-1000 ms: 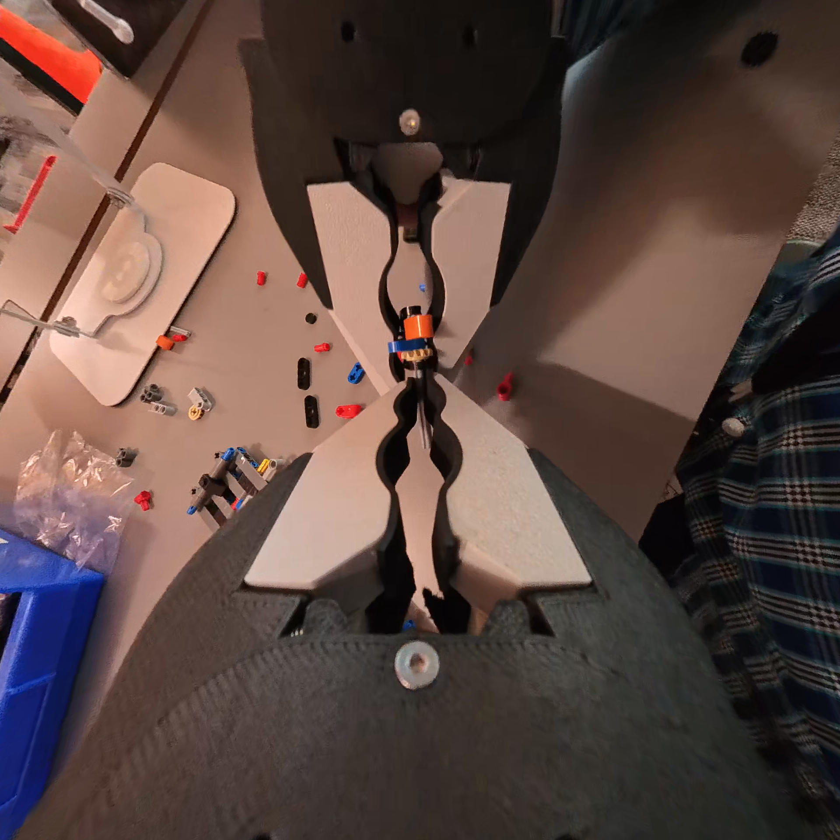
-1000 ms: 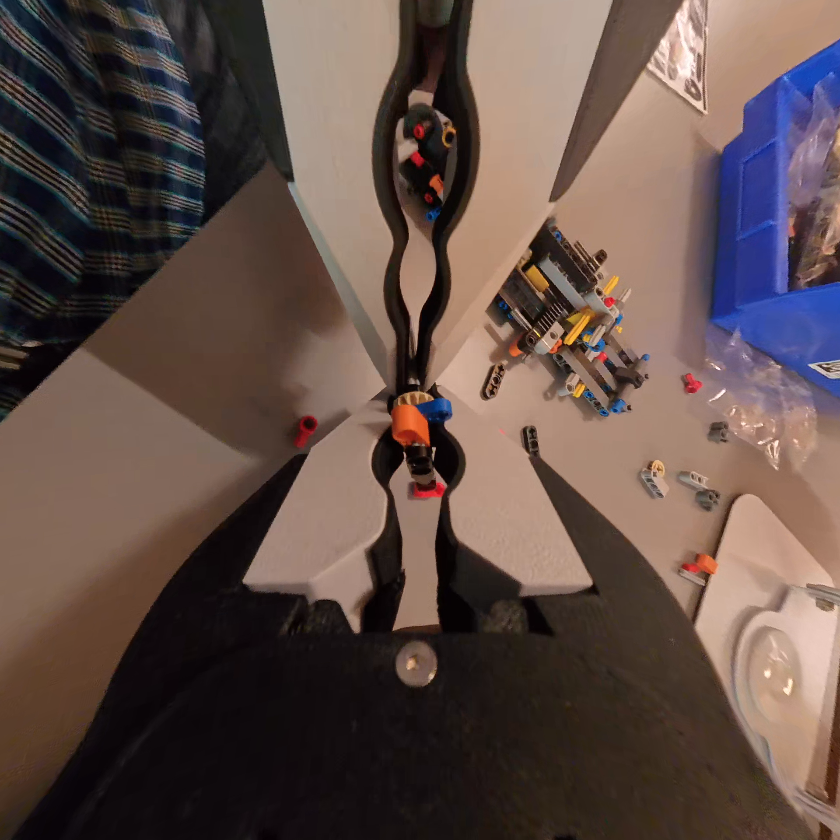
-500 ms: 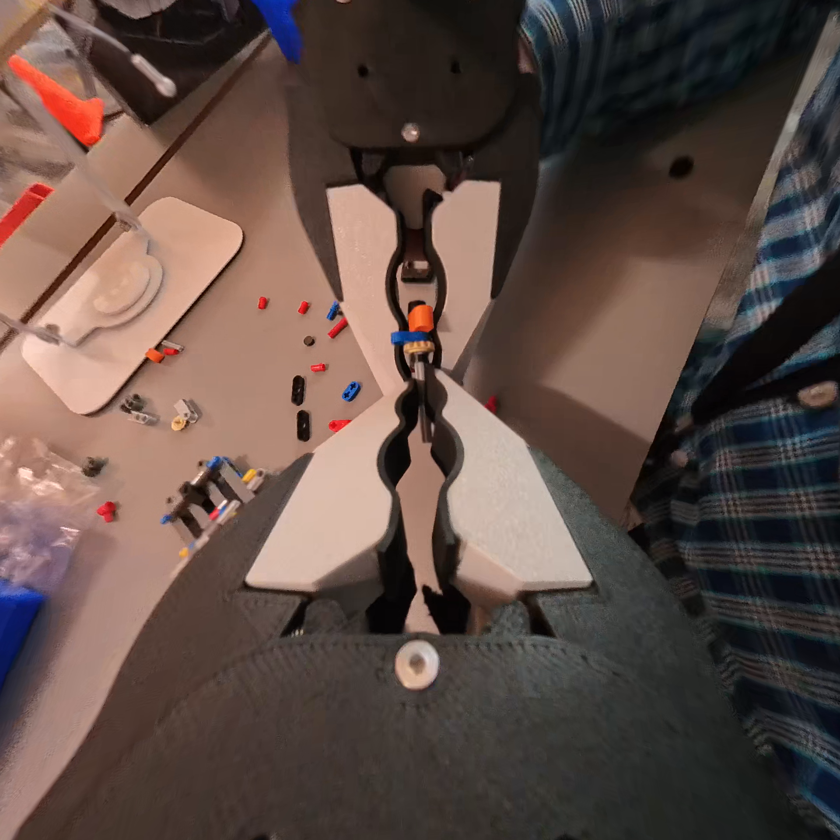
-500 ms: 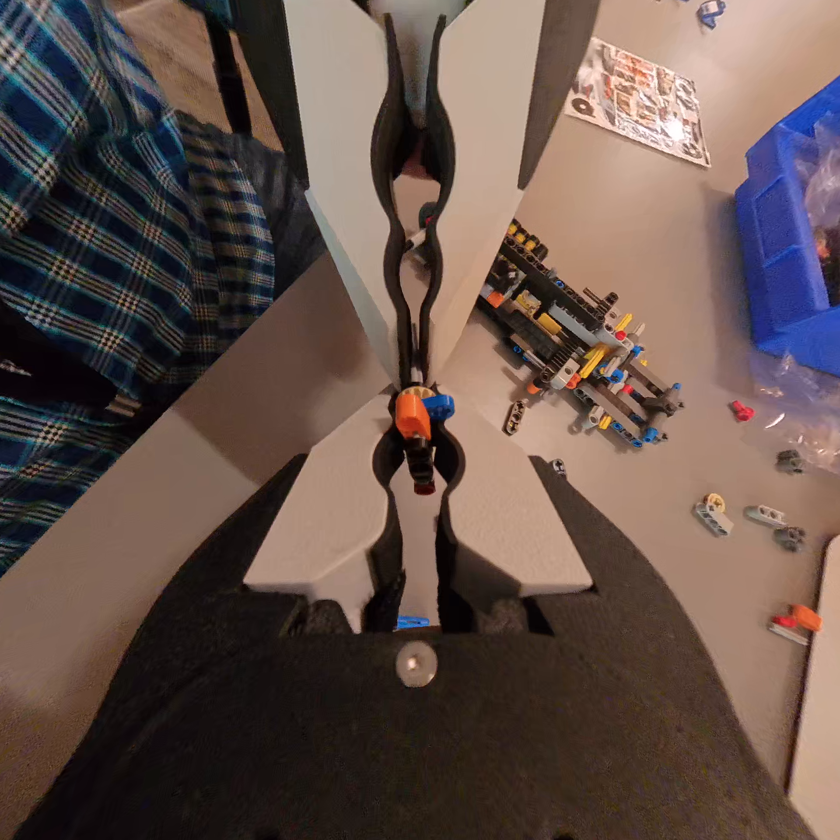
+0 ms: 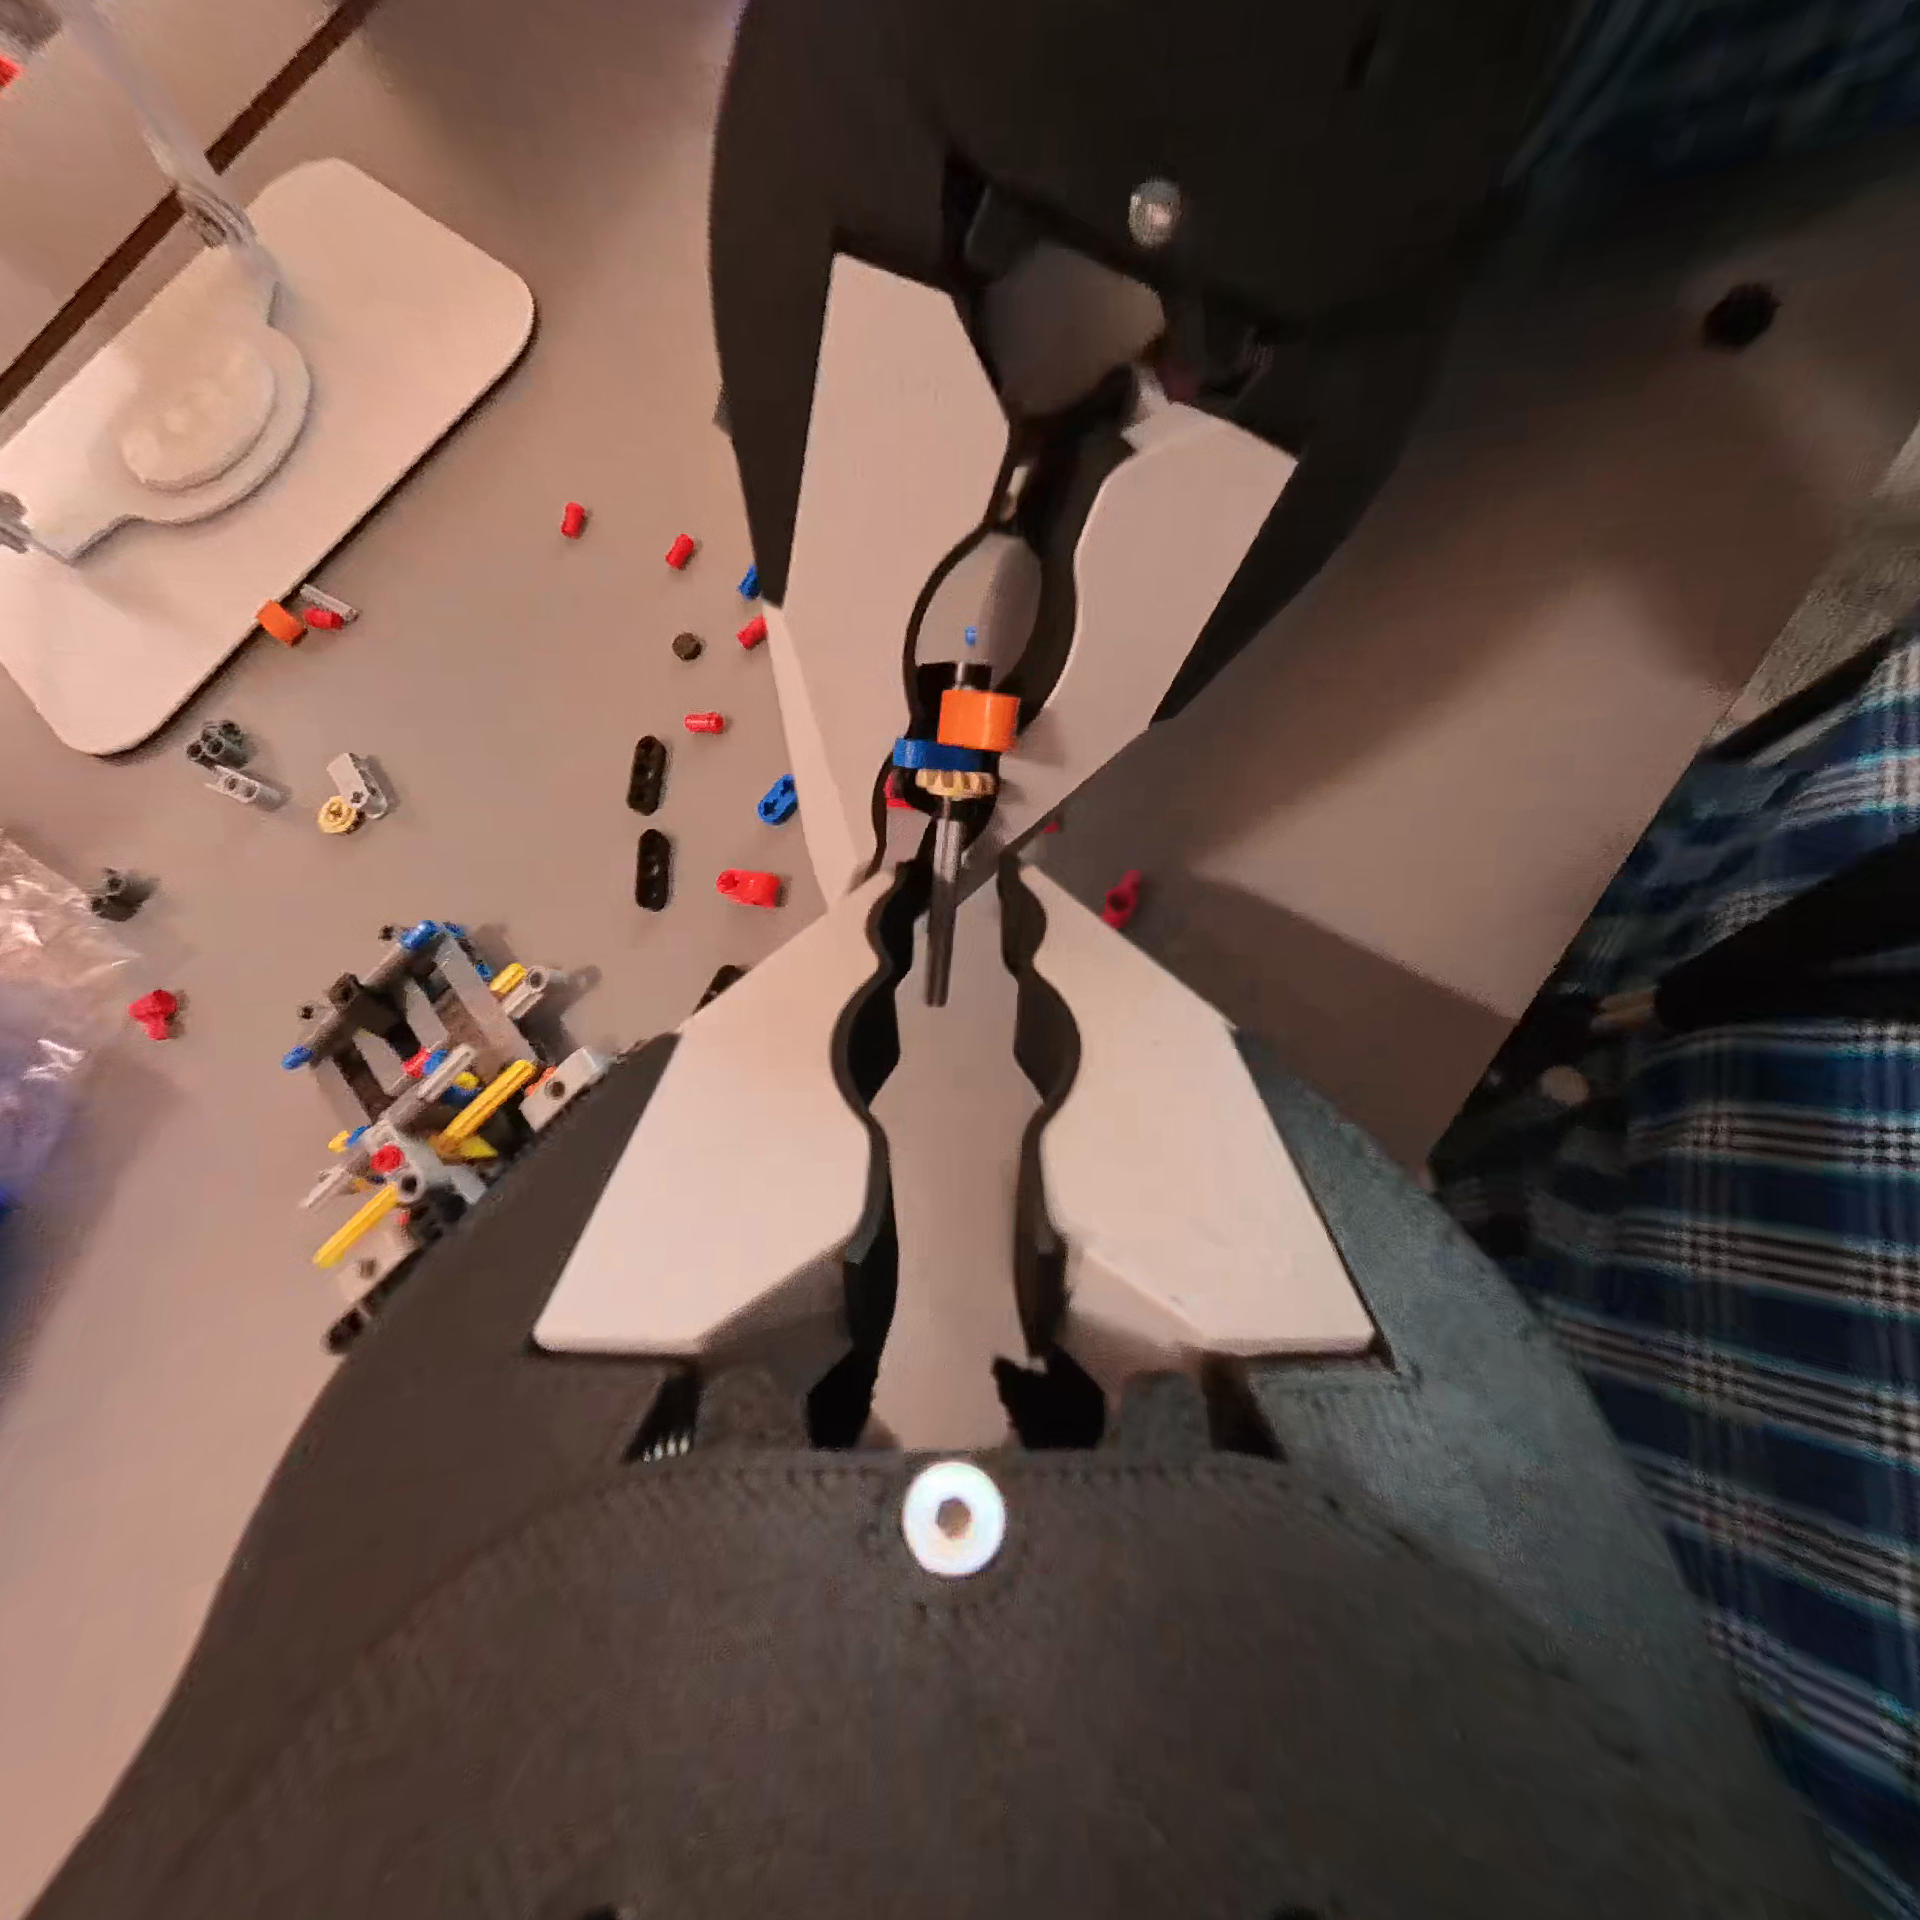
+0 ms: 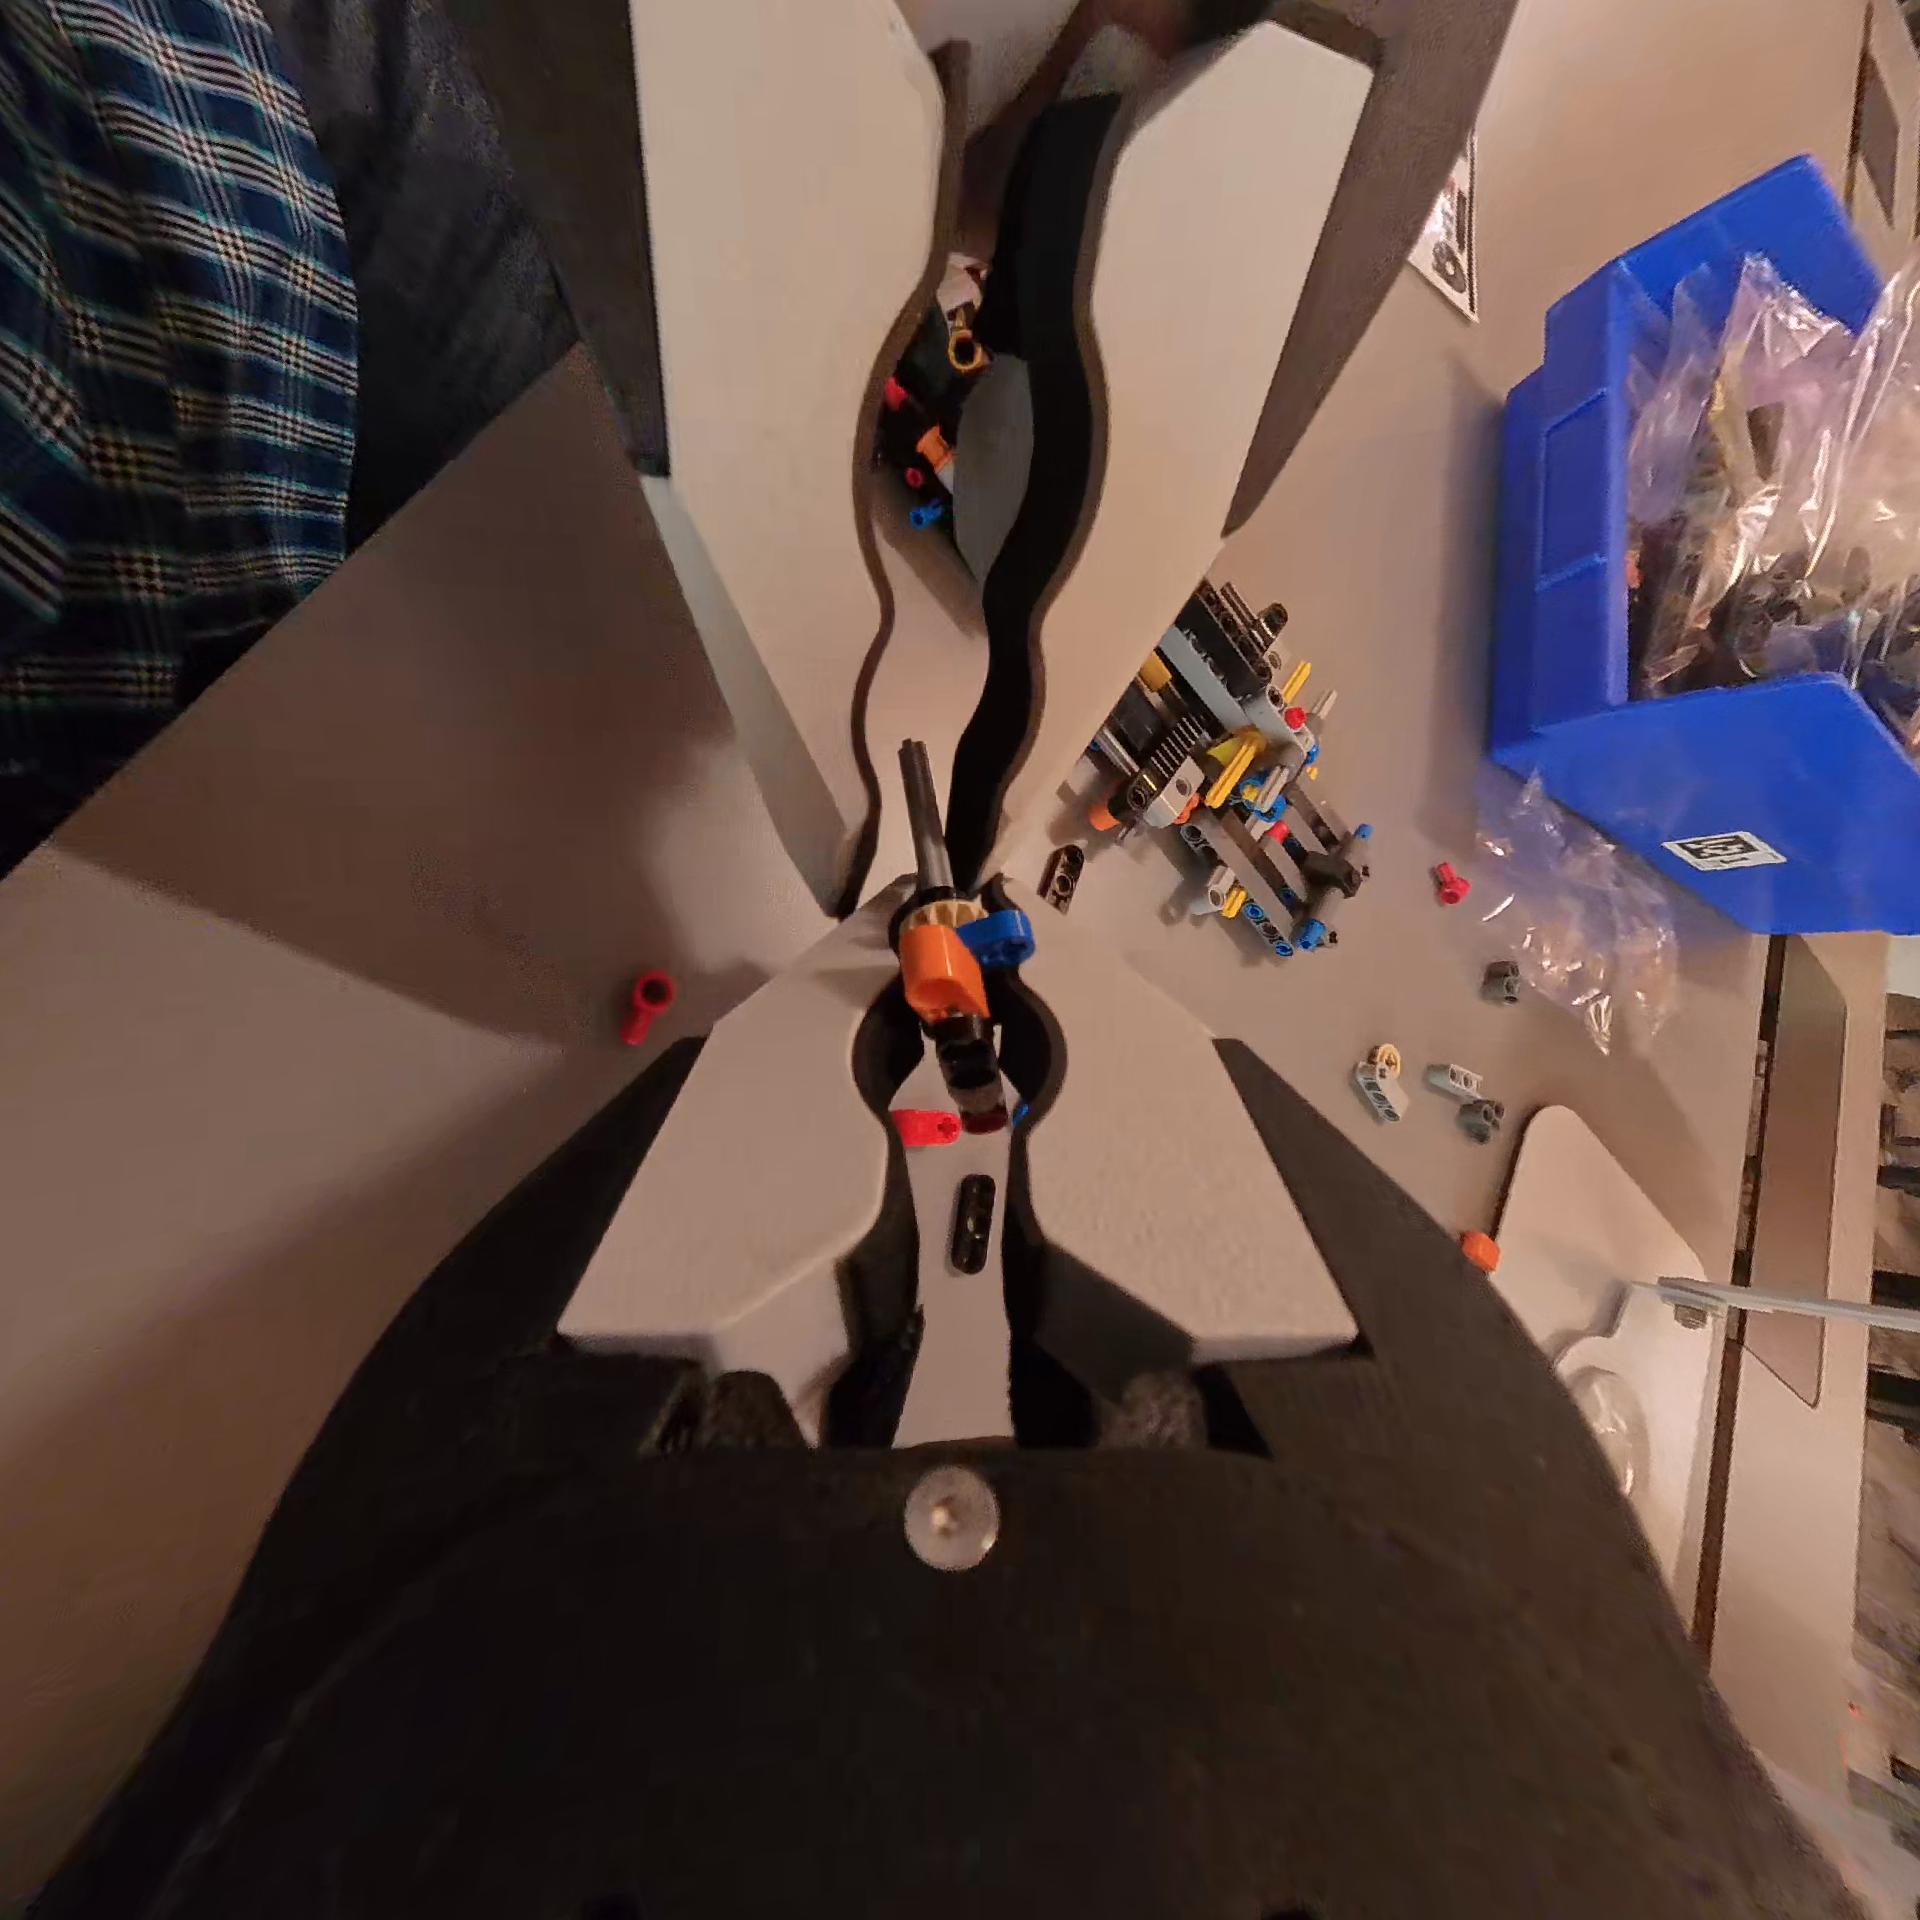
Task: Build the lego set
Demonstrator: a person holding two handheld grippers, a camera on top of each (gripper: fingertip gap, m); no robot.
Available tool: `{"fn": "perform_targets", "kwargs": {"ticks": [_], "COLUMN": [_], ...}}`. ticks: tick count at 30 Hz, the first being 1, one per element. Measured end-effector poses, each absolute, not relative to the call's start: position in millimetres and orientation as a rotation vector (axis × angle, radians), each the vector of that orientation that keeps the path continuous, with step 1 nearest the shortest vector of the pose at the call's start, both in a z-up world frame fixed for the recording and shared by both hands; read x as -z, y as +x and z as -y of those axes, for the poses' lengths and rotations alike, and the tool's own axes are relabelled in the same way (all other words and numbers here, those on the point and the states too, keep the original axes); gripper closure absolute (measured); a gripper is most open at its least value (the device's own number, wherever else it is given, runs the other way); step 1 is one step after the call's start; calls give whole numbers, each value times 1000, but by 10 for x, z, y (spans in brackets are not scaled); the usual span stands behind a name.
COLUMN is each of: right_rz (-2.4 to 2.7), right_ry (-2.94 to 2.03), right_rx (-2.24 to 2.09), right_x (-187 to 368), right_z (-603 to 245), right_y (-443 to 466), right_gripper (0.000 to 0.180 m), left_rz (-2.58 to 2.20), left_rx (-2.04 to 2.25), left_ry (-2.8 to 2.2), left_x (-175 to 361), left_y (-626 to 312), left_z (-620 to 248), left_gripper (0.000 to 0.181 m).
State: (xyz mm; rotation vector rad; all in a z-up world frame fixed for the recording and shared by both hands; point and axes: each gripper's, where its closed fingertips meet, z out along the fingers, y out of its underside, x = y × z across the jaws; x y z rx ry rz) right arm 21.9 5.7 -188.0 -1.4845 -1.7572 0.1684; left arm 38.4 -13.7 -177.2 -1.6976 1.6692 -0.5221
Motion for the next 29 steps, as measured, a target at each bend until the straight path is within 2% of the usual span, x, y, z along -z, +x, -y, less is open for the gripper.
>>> {"fn": "perform_targets", "kwargs": {"ticks": [12, 14, 17, 23, 29], "right_rz": [1770, 1771, 1764, 1758, 1688], "right_ry": [-1480, -1468, -1471, -1456, -1473], "right_rx": [-173, -152, -194, -136, -218], "right_x": [1860, 1843, 1806, 1781, 1693], "right_z": [-9, -7, 37, -21, -71], "right_y": [203, 200, 174, 222, 243], "right_gripper": [174, 174, 174, 174, 174], "left_rz": [-1895, -1936, -1973, -1947, -1797], "left_rx": [223, 209, 212, 129, 224], "left_ry": [-1659, -1687, -1663, -1557, -1553], "left_x": [1888, 1976, 2024, 1895, 1715], "left_y": [274, 229, 256, 284, 298], "left_z": [88, 108, 151, 90, 24], "left_gripper": [169, 179, 181, 181, 181]}}
